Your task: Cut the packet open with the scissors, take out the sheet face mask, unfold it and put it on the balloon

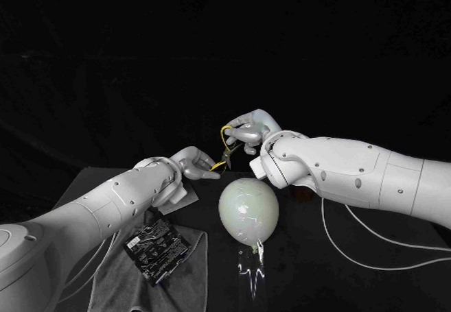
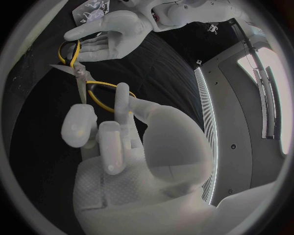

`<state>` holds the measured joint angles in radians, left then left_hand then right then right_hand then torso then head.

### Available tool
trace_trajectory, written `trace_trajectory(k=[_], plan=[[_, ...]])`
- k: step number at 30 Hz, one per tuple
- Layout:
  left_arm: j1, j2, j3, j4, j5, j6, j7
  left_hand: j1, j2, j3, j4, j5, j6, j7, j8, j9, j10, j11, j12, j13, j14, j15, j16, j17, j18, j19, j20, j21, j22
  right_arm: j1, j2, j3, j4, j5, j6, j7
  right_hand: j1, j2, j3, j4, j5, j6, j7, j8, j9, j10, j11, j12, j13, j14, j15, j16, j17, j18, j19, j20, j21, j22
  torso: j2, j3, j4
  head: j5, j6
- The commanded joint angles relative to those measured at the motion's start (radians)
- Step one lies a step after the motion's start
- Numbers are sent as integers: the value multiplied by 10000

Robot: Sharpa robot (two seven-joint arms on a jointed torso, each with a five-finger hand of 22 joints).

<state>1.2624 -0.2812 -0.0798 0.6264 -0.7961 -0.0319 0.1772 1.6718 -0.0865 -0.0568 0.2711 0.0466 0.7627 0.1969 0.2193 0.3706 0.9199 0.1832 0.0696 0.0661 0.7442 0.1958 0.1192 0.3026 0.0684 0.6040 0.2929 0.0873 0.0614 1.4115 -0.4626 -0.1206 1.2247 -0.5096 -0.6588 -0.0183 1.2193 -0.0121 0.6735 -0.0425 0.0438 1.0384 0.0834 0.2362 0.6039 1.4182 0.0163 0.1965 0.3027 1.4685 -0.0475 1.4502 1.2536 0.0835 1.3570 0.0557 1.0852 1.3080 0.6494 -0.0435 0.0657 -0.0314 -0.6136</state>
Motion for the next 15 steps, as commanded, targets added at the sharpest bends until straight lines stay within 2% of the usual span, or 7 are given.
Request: trace_trajectory(k=[1, 4, 6, 7, 9, 11, 15], plan=[[2, 50, 15, -42, 293, 193, 23, 143, 207, 135, -59, 10, 101, 79, 39, -29, 123, 53, 68, 9, 90, -77, 76, 10, -50, 55, -10, -64, 3, 28, -26, 34, 82, -33, -65, 162, 4, 101, 111, -14, 49, 67, 20, 269, 1645, -10, -50, 38, 21, 427, -71, 34, -15, 125, 57, -8, -17, 1221, -5, 9, 7, -14, 6], [-2, 64, 17, -86, 525, 122, 7, 265, 408, 261, -81, 14, 158, 68, 48, -48, 190, 83, 88, 9, 162, -97, 121, 14, -49, 101, -8, -58, 11, 44, -42, 53, 85, -32, -68, 156, 4, 101, 111, -14, 49, 67, 20, 269, 1645, -10, -50, 38, 21, 427, -71, 34, -15, 125, 57, -8, -17, 1221, -6, 8, 12, -28, 12], [-4, 67, 18, -113, 682, 38, 16, 548, 762, 568, -116, 28, 348, 35, 82, -88, 422, 146, 166, 14, 338, -116, 223, 33, -38, 384, -10, 1, 48, 54, -49, 61, 68, -29, -71, 149, 4, 101, 111, -14, 49, 67, 20, 269, 1645, -10, -50, 38, 21, 427, -71, 34, -15, 125, 57, -8, -17, 1221, -10, 6, 11, -31, 19], [-5, 67, 19, -129, 760, -27, 41, 834, 1103, 915, -139, 17, 669, 90, 197, -86, 748, 8, 291, 36, 543, -221, 335, 62, -11, 790, -21, 90, 100, 58, -55, 64, 57, -27, -69, 143, 4, 101, 111, -14, 49, 67, 20, 269, 1645, -10, -50, 38, 21, 427, -71, 34, -15, 125, 57, -8, -17, 1221, -10, 7, 11, -36, 20], [-6, 60, 19, -150, 894, -174, 106, 1056, 1398, 1329, -82, 18, 1036, 44, 336, -77, 1072, -124, 374, 26, 719, -331, 425, 79, 0, 935, -26, 126, 116, 65, -59, 69, 22, -24, -55, 127, 4, 101, 111, -14, 49, 67, 20, 269, 1645, -10, -50, 38, 21, 427, -71, 34, -15, 125, 57, -8, -17, 1221, -7, 4, 14, -40, 13], [-6, 50, 21, -165, 1087, -325, 162, 877, 1284, 1306, 151, 21, 1657, -148, 707, 83, 1726, -351, 599, 69, 1267, -537, 720, 202, 49, 1295, -48, 222, 159, 74, -51, 72, -40, -25, 8, 64, 4, 101, 111, -14, 49, 67, 20, 269, 1645, -10, -50, 38, 21, 427, -71, 34, -15, 125, 57, -8, -17, 1221, -4, 5, 17, -56, 3], [-6, 25, 29, -235, 1831, -556, 204, 881, 1468, 1475, 183, 1, 2009, -326, 1033, 281, 2284, -571, 725, 63, 1715, -739, 955, 311, 117, 1509, -62, 299, 183, 101, -13, 74, -269, -299, 430, -487, -36, 97, 169, -34, 49, 43, 30, 264, 1668, -43, -41, 20, 31, 402, -67, -12, -132, 147, 9, -8, -136, 1191, -2, -1, 21, -74, 6]])
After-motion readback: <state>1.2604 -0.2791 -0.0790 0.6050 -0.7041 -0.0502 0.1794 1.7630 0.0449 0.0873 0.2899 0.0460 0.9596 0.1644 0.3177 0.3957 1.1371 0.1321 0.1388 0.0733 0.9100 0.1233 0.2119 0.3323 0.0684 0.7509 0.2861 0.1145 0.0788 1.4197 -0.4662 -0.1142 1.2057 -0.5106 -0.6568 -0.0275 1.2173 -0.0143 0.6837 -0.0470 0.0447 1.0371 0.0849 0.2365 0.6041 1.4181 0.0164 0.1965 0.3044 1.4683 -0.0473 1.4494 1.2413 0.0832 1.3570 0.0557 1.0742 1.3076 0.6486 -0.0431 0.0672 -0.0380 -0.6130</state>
